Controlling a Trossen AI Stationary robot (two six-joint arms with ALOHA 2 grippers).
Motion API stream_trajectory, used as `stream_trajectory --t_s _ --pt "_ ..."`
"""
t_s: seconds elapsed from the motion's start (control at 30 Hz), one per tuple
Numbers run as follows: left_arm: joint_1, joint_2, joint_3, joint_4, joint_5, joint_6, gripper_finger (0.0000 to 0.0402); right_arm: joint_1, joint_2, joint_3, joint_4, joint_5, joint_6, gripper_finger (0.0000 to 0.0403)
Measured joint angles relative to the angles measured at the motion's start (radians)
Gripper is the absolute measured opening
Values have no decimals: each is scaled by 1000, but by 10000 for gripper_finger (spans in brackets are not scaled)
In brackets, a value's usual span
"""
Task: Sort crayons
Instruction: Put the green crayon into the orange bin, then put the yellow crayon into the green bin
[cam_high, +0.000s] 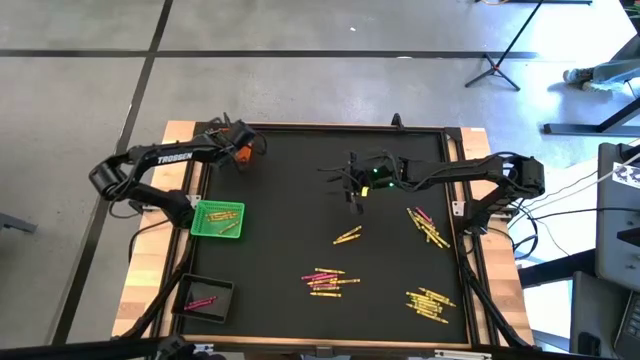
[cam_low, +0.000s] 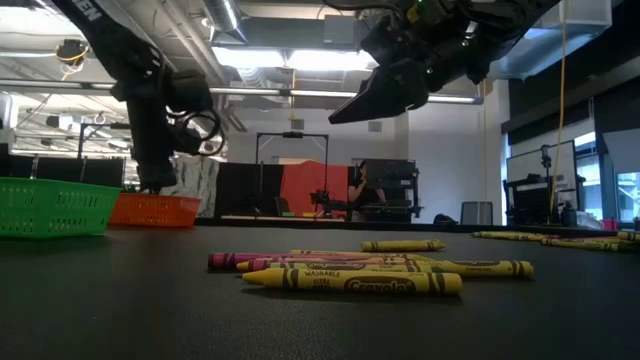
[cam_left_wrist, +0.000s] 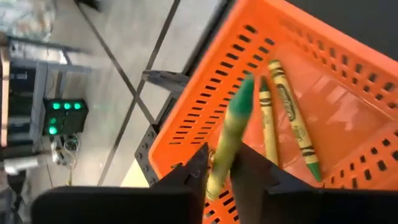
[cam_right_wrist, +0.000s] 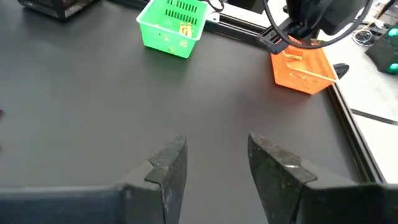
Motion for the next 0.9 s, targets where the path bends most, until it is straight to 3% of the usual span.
stream_trajectory --t_s 0.17,0.3,0.47,0.7,0.9 --pt "-30 -33 32 -67 -8 -58 95 1 -12 1 -16 39 28 168" --pt "-67 -71 45 -86 36 -103 107 1 -12 2 -86 58 47 168" --pt "-128 -103 40 15 297 -134 106 0 -52 58 -319 222 67 168" --pt "-215 -86 -45 441 689 -147 106 -15 -118 85 -528 541 122 168" --pt "-344 -83 -132 674 783 -206 106 -143 -119 85 -689 526 213 168"
